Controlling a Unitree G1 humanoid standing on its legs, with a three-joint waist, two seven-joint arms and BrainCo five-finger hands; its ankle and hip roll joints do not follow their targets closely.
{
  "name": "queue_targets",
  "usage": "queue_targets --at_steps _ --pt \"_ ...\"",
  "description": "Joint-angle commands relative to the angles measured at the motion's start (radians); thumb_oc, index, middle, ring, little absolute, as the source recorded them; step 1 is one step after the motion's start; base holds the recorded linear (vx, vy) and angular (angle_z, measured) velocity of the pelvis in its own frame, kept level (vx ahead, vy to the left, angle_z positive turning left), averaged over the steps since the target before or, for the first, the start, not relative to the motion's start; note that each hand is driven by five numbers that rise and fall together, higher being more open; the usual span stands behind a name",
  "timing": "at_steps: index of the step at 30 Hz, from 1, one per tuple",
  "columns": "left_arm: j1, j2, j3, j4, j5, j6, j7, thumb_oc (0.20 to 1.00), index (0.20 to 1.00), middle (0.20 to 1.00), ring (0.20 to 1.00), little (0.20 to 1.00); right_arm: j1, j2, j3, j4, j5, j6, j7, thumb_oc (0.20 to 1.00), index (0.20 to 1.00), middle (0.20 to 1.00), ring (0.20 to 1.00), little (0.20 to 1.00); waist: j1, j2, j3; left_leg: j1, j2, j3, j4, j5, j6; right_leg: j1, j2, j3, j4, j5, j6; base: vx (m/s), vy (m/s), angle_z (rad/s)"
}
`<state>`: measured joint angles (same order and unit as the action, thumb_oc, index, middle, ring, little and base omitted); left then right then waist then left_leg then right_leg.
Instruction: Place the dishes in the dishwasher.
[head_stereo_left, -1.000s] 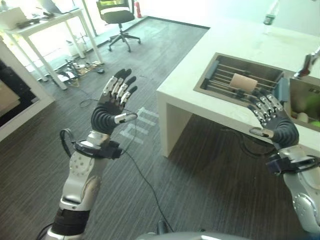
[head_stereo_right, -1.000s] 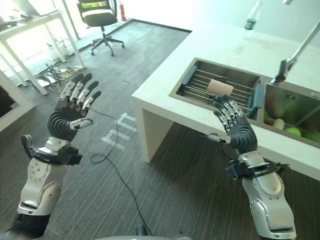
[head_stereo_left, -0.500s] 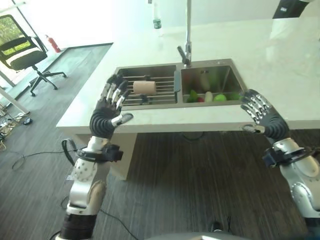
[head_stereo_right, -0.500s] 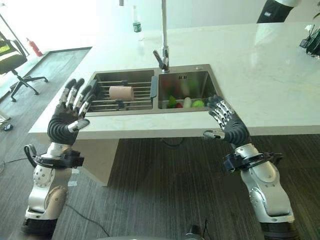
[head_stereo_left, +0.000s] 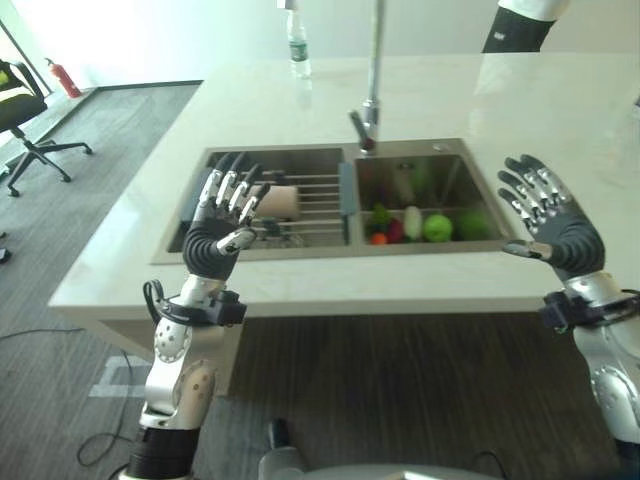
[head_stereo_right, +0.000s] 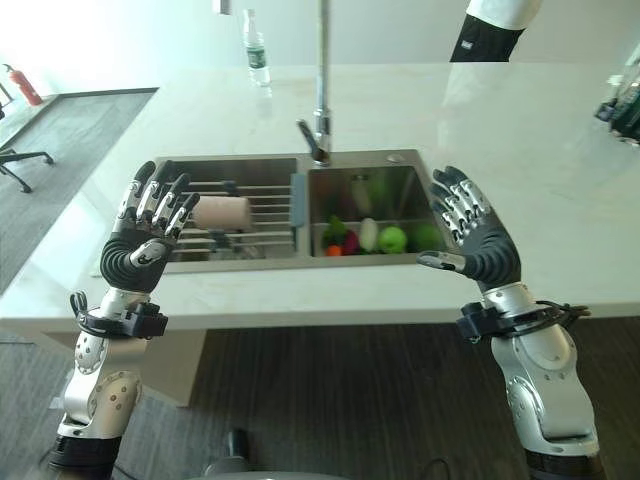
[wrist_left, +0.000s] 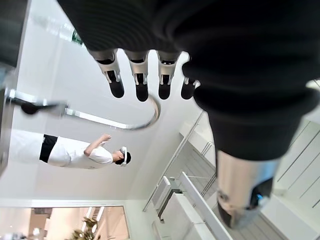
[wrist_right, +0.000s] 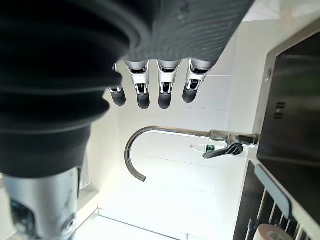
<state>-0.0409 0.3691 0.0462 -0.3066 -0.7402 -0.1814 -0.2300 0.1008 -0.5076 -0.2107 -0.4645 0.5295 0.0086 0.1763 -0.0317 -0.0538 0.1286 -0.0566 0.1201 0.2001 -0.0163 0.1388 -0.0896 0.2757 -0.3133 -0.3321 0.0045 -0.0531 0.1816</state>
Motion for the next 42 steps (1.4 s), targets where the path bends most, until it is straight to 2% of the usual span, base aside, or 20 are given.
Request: queue_targets --at_steps 1,3,5,6,7,9,11,12,13,15,17,18,19,21,31,35,37,39,41,42 --pt "-0.019 0.029 0.066 -0.101 -0.018 0.013 -0.034 1.000 1.000 1.000 1.000 1.000 -0.072 0.007 -0.021 -0.008 0.009 -0.049 0.019 1.000 1.000 1.000 1.000 1.000 0.052 0.024 -0.039 0.083 0.017 -0.046 -0.071 -0.078 -0.006 -0.125 -0.102 0.038 0.110 0.216 0.030 0.36 0.520 0.40" --pt "-0.025 0.040 0.063 -0.098 -0.012 0.019 -0.026 1.000 1.000 1.000 1.000 1.000 -0.071 0.026 -0.002 -0.004 -0.011 -0.050 0.028 1.000 1.000 1.000 1.000 1.000 0.053 0.028 -0.044 0.097 -0.009 -0.057 -0.071 -0.097 0.023 -0.150 -0.076 0.047 0.159 0.203 0.019 0.30 0.332 0.30" --pt "-0.038 0.056 0.044 -0.080 -0.007 0.010 -0.009 1.000 1.000 1.000 1.000 1.000 -0.075 0.032 0.015 0.015 -0.004 -0.052 0.023 1.000 1.000 1.000 1.000 1.000 0.028 0.031 -0.046 0.118 -0.025 -0.068 -0.071 -0.121 0.042 -0.196 0.042 0.112 0.119 0.140 -0.006 0.32 0.201 0.21" --pt "-0.039 0.060 0.040 -0.076 -0.016 0.013 -0.012 1.000 1.000 1.000 1.000 1.000 -0.071 0.028 0.014 0.017 0.000 -0.051 0.015 1.000 1.000 1.000 1.000 1.000 0.023 0.029 -0.048 0.120 -0.032 -0.079 -0.071 -0.126 0.047 -0.203 0.076 0.127 0.078 0.124 -0.014 0.25 0.021 0.28" --pt "-0.039 0.057 0.033 -0.078 0.002 0.009 -0.003 1.000 1.000 1.000 1.000 1.000 -0.082 0.028 0.019 0.023 0.000 -0.043 0.012 1.000 1.000 1.000 1.000 1.000 0.023 0.026 -0.044 0.130 -0.034 -0.074 -0.071 -0.136 0.043 -0.219 0.097 0.098 0.020 0.132 -0.015 0.20 -0.025 0.34" --pt "-0.037 0.067 0.028 -0.081 0.016 -0.007 0.024 1.000 1.000 1.000 1.000 1.000 -0.116 0.016 0.032 0.039 0.006 -0.038 0.008 1.000 1.000 1.000 1.000 1.000 0.023 0.024 -0.035 0.151 -0.033 -0.053 -0.071 -0.157 0.036 -0.243 0.115 0.057 -0.052 0.174 -0.004 0.15 -0.105 0.33" --pt "-0.048 0.077 0.025 -0.076 0.022 -0.016 0.040 1.000 1.000 1.000 1.000 1.000 -0.127 0.008 0.037 0.046 0.009 -0.044 0.008 1.000 1.000 1.000 1.000 1.000 0.009 0.025 -0.031 0.158 -0.037 -0.067 -0.071 -0.168 0.042 -0.265 0.135 0.108 -0.071 0.185 -0.006 0.12 -0.141 0.28" --pt "-0.058 0.079 0.022 -0.070 0.025 -0.017 0.043 1.000 1.000 1.000 1.000 1.000 -0.123 0.001 0.034 0.046 0.007 -0.049 0.008 1.000 1.000 1.000 1.000 1.000 0.001 0.025 -0.033 0.157 -0.041 -0.080 -0.071 -0.173 0.048 -0.264 0.145 0.142 -0.075 0.173 -0.004 0.11 -0.196 0.61" --pt "-0.064 0.071 0.009 -0.071 0.047 -0.022 0.058 1.000 1.000 1.000 1.000 1.000 -0.132 -0.010 0.039 0.055 0.005 -0.050 -0.003 1.000 1.000 1.000 1.000 1.000 0.001 0.021 -0.041 0.157 -0.034 -0.067 -0.071 -0.170 0.047 -0.245 0.151 0.127 -0.086 0.156 -0.009 0.10 -0.236 1.04" --pt "-0.079 0.066 -0.010 -0.071 0.077 -0.008 0.100 1.000 1.000 1.000 1.000 1.000 -0.158 -0.039 0.045 0.052 0.028 -0.036 -0.021 1.000 1.000 1.000 1.000 1.000 -0.007 0.023 -0.063 0.156 0.000 -0.014 -0.071 -0.158 0.025 -0.228 0.170 0.116 -0.092 0.117 -0.025 0.11 -0.336 1.02" --pt "-0.077 0.058 -0.015 -0.077 0.106 0.002 0.093 1.000 1.000 1.000 1.000 1.000 -0.153 -0.064 0.020 0.046 0.034 -0.013 -0.020 1.000 1.000 1.000 1.000 1.000 -0.012 0.026 -0.065 0.169 -0.007 -0.001 -0.042 -0.134 0.001 -0.215 0.195 0.141 -0.092 0.098 -0.048 0.11 -0.226 0.44" --pt "-0.076 0.054 -0.016 -0.079 0.115 0.001 0.095 1.000 1.000 1.000 1.000 1.000 -0.150 -0.067 0.015 0.047 0.035 -0.010 -0.016 1.000 1.000 1.000 1.000 1.000 -0.010 0.023 -0.061 0.155 -0.011 -0.011 -0.014 -0.137 -0.003 -0.212 0.195 0.147 -0.092 0.098 -0.051 0.06 -0.074 0.14" --pt "-0.064 0.049 -0.018 -0.087 0.118 -0.010 0.092 1.000 1.000 1.000 1.000 1.000 -0.142 -0.083 -0.003 0.042 0.028 -0.008 -0.014 1.000 1.000 1.000 1.000 1.000 -0.002 0.025 -0.046 0.098 0.003 -0.056 0.013 -0.105 -0.023 -0.203 0.203 0.168 -0.092 0.092 -0.057 0.00 0.000 0.00" --pt "-0.061 0.044 -0.025 -0.074 0.134 -0.021 0.089 1.000 1.000 1.000 1.000 1.000 -0.147 -0.074 0.005 0.052 0.032 -0.018 -0.020 1.000 1.000 1.000 1.000 1.000 -0.016 0.034 -0.050 0.143 0.018 -0.031 -0.071 -0.115 -0.010 -0.205 0.189 0.143 -0.092 0.092 -0.049 0.04 0.069 -0.23" --pt "-0.047 0.084 -0.021 -0.112 0.158 -0.015 0.062 1.000 1.000 1.000 1.000 1.000 -0.133 -0.043 0.015 0.023 0.007 0.005 -0.081 1.000 1.000 1.000 1.000 1.000 -0.036 0.050 -0.075 0.177 0.002 -0.011 -0.071 -0.180 0.011 -0.207 0.168 0.145 -0.092 0.093 -0.027 0.04 0.083 -0.25" --pt "-0.045 0.094 -0.010 -0.132 0.177 -0.004 0.051 1.000 1.000 1.000 1.000 1.000 -0.095 -0.031 -0.015 0.004 0.006 0.013 -0.084 1.000 1.000 1.000 1.000 1.000 -0.054 0.041 -0.065 0.192 -0.029 -0.025 -0.071 -0.204 0.034 -0.222 0.151 0.179 -0.092 0.118 -0.004 0.08 0.170 -0.21" --pt "-0.026 0.111 0.004 -0.134 0.178 0.006 0.065 1.000 1.000 1.000 1.000 1.000 -0.074 -0.018 -0.015 -0.005 0.032 0.008 -0.055 1.000 1.000 1.000 1.000 1.000 -0.070 0.036 -0.058 0.200 -0.030 -0.031 -0.071 -0.210 0.044 -0.237 0.155 0.241 -0.092 0.138 0.004 0.03 -0.061 -0.60" --pt "-0.047 0.123 0.002 -0.122 0.194 -0.006 0.082 1.000 1.000 1.000 1.000 1.000 -0.084 -0.011 0.008 0.007 0.023 -0.009 -0.039 1.000 1.000 1.000 1.000 1.000 -0.051 0.030 -0.057 0.193 -0.008 0.007 -0.071 -0.203 0.035 -0.230 0.090 0.155 -0.083 0.166 0.011 -0.10 -0.316 -0.90" --pt "-0.061 0.125 0.001 -0.117 0.198 -0.014 0.100 1.000 1.000 1.000 1.000 1.000 -0.095 -0.010 0.016 0.009 0.021 -0.012 -0.032 1.000 1.000 1.000 1.000 1.000 -0.048 0.030 -0.059 0.186 0.012 0.031 -0.071 -0.192 0.027 -0.221 0.078 0.126 -0.085 0.158 0.015 -0.11 -0.331 -0.59" --pt "-0.078 0.124 -0.015 -0.108 0.207 -0.027 0.126 1.000 1.000 1.000 1.000 1.000 -0.115 -0.001 0.037 0.009 0.004 -0.015 -0.027 1.000 1.000 1.000 1.000 1.000 -0.043 0.028 -0.063 0.176 0.048 0.057 -0.071 -0.174 0.006 -0.225 0.079 0.093 -0.092 0.144 0.020 -0.09 -0.442 -0.48"
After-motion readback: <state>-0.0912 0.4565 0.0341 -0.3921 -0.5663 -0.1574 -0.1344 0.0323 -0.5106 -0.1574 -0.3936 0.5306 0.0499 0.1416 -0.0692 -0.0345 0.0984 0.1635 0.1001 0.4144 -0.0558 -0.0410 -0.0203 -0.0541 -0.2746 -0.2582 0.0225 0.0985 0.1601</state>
